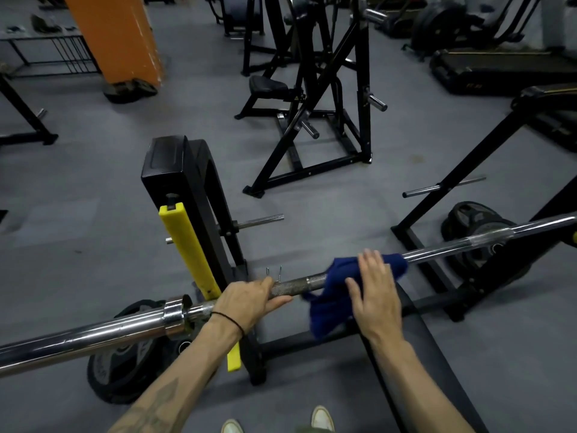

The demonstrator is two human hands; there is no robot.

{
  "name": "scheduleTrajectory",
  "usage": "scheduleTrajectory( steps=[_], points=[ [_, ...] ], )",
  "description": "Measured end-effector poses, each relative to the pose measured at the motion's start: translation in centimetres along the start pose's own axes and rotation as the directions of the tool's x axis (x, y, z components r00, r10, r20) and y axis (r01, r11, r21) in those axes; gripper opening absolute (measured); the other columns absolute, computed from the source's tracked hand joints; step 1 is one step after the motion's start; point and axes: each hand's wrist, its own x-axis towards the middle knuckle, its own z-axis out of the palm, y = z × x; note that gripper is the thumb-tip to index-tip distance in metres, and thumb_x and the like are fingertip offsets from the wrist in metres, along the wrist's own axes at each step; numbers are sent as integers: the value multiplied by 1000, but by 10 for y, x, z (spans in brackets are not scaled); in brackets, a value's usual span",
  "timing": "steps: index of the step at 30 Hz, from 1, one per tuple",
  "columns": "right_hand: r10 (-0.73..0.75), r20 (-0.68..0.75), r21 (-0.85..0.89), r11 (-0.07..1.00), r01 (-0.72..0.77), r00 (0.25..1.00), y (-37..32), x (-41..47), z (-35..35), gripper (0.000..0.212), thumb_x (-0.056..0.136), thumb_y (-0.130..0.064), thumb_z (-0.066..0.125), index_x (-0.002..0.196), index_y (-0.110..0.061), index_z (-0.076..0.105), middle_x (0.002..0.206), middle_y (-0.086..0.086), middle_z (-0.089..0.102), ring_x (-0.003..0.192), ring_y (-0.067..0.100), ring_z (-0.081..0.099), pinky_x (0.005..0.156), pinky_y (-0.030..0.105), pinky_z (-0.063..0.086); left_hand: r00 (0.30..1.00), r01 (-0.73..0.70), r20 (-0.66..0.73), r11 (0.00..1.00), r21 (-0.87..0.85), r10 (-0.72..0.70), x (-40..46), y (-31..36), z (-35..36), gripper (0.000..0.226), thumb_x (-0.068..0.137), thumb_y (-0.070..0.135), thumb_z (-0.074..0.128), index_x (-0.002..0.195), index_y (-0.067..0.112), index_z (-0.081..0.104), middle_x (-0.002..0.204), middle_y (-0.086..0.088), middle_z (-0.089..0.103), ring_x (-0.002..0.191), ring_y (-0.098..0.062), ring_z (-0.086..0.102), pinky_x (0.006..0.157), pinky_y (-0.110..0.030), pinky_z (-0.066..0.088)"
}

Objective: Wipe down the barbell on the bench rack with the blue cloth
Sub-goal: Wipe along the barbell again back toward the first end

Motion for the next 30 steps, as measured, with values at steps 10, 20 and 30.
scheduleTrajectory(
  steps=[10, 20, 30],
  points=[
    [-318, 111, 42, 948, 315, 942, -54, -18, 24, 65, 111, -53, 30, 157, -8, 41, 165, 8, 35, 156, 21, 27, 125, 45, 23, 920, 94, 391, 972, -216, -2, 18, -10, -17, 82, 79, 84, 10, 101, 24, 61, 89, 0, 67, 85, -21, 66, 74, -35, 51],
    [-205, 101, 144, 971, 189, 974, -84, -34, 34, 72, 108, -54, 34, 162, -6, 27, 172, 9, 19, 160, 23, 11, 129, 43, 9, 973, -121, -191, 992, 47, 128, -28, -4, 6, 64, 102, 55, 25, 139, 13, 57, 133, -7, 65, 119, -23, 65, 94, -40, 57],
    [113, 34, 221, 968, -118, 993, -98, -31, 37, 72, 109, -53, 31, 162, -6, 23, 173, 8, 12, 161, 22, 1, 130, 42, 3, 985, -70, -158, 997, 14, 71, -29, -3, 7, 62, 98, 53, 35, 145, 15, 52, 150, -7, 50, 134, -22, 52, 107, -41, 46]
  ],
)
